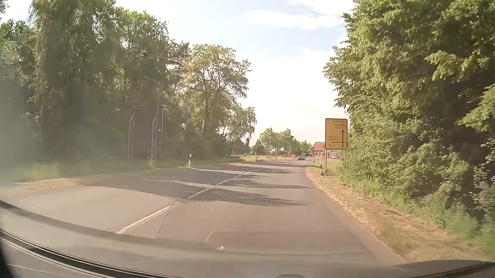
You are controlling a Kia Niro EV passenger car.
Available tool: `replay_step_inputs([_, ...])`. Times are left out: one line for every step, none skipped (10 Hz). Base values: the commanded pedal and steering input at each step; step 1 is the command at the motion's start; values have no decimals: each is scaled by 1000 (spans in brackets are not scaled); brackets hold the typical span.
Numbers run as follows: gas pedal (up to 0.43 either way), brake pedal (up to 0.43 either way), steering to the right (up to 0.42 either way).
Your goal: Follow the waypoints while adhering to traffic rules and regulations
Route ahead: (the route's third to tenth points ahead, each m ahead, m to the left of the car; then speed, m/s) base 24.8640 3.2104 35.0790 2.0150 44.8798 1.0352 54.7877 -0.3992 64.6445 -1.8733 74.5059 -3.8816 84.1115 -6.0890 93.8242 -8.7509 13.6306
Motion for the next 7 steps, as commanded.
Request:
replay_step_inputs([157,6,18])
replay_step_inputs([157,6,18])
replay_step_inputs([157,6,19])
replay_step_inputs([157,6,19])
replay_step_inputs([157,6,19])
replay_step_inputs([157,6,19])
replay_step_inputs([157,6,19])
